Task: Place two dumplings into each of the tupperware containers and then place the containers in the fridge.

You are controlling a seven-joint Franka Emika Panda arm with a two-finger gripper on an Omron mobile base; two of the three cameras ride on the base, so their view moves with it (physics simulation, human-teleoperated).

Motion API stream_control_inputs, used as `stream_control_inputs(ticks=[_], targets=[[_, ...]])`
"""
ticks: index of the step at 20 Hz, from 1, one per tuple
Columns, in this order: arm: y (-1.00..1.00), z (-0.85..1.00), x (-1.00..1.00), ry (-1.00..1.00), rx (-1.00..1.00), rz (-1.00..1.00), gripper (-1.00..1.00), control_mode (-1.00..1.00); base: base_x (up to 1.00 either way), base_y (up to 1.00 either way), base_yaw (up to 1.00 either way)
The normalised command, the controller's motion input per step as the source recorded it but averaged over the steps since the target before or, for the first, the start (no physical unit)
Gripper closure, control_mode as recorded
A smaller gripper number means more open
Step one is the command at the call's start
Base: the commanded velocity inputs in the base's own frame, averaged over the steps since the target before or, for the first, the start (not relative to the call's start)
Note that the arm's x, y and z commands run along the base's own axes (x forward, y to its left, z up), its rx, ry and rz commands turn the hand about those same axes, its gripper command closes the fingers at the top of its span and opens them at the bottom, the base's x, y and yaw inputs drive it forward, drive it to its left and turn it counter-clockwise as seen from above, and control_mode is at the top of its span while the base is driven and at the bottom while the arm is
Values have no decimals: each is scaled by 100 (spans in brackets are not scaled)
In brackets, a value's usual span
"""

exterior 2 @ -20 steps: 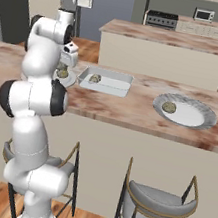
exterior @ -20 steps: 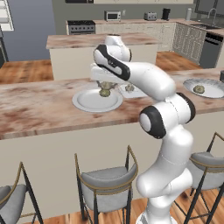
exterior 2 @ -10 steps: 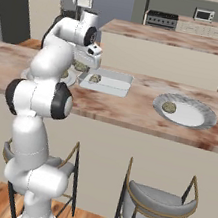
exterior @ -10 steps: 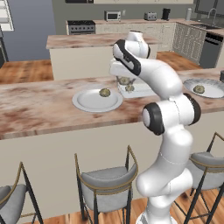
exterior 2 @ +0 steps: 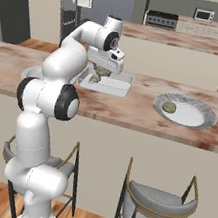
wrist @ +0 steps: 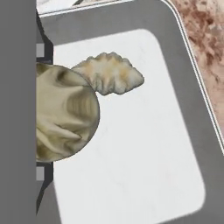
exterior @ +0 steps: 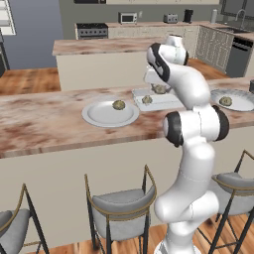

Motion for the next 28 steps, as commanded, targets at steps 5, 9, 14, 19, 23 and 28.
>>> stream_control_inputs(ticks=[5,9,14,19,23,28], targets=[[-60,-5,25,0,0,0,100,-100,0,0,0],[-26,-13,22,3,0,0,100,-100,0,0,0],[0,-25,7,2,0,0,100,-100,0,0,0],[0,-33,1,3,0,0,100,-100,0,0,0],[0,-24,0,5,0,0,100,-100,0,0,0],[0,-6,0,1,0,0,-100,-100,0,0,0]])
